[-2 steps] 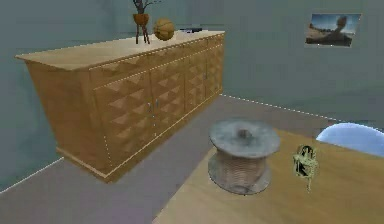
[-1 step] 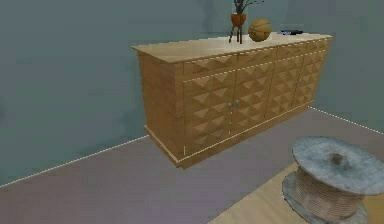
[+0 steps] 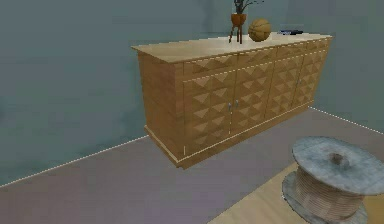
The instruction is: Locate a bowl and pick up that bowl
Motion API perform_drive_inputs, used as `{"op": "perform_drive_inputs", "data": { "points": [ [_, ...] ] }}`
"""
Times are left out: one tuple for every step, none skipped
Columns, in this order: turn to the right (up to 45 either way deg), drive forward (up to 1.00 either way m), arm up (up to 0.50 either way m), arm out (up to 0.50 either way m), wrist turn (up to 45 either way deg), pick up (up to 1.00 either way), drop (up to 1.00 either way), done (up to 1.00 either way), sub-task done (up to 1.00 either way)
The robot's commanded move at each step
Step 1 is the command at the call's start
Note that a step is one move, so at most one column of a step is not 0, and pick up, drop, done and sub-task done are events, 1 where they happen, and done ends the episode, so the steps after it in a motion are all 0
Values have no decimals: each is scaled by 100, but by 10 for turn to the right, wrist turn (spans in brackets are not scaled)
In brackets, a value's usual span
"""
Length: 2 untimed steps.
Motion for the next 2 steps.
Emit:
{"op": "perform_drive_inputs", "data": {
  "points": [
    [0, 0, 38, 0, 0, 0, 0, 0, 0],
    [0, 0, 0, 22, 0, 0, 0, 0, 0]
  ]
}}
